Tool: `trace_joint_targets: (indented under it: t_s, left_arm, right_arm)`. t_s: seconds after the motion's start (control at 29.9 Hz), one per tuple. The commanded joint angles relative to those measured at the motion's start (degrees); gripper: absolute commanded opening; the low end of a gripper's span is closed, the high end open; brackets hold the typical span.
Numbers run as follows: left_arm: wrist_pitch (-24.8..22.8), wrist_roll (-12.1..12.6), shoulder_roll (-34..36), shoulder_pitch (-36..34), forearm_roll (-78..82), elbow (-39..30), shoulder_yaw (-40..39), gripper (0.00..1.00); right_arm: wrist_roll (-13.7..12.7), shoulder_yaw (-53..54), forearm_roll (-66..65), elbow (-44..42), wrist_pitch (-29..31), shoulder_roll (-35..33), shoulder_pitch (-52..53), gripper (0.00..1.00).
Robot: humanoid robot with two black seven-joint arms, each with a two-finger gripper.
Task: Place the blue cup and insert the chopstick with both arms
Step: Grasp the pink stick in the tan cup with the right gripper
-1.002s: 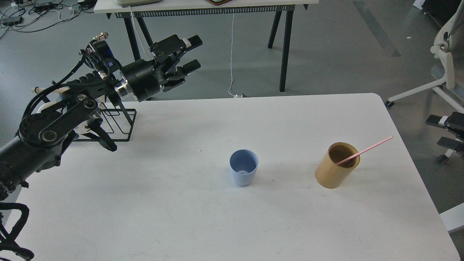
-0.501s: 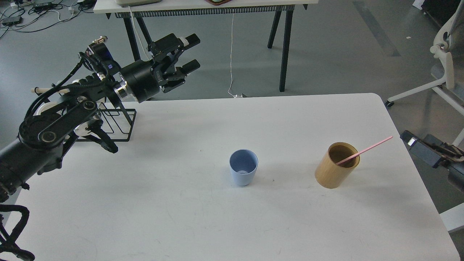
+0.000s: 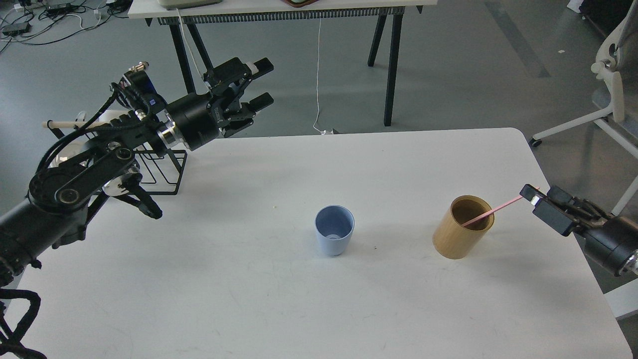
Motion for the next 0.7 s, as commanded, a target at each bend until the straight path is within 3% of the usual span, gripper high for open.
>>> trace_joint_targets:
  t_s: [0.0, 0.27, 0.4, 0.67]
  left_arm:
    - [0.0, 0.0, 0.0, 0.0, -0.1, 0.0, 0.0, 0.93]
    - [0.0, 0.0, -0.4, 0.0, -0.2, 0.0, 0.0, 0.93]
    - [0.0, 0.0, -0.7, 0.4, -0.1, 0.0, 0.0, 0.93]
    - [0.0, 0.0, -0.8, 1.5, -0.2, 0.0, 0.0, 0.94]
  right_arm:
    - [0.0, 0.0, 0.0, -0.1, 0.0, 0.0, 0.0, 0.58]
    - [0.0, -0.2, -0.1, -0.1, 0.0, 0.0, -0.4, 0.42]
    - [0.0, -0.4, -0.1, -0.1, 0.0, 0.3, -0.4, 0.4]
    - [0.0, -0.3, -0.1, -0.1, 0.0, 1.0, 0.0, 0.27]
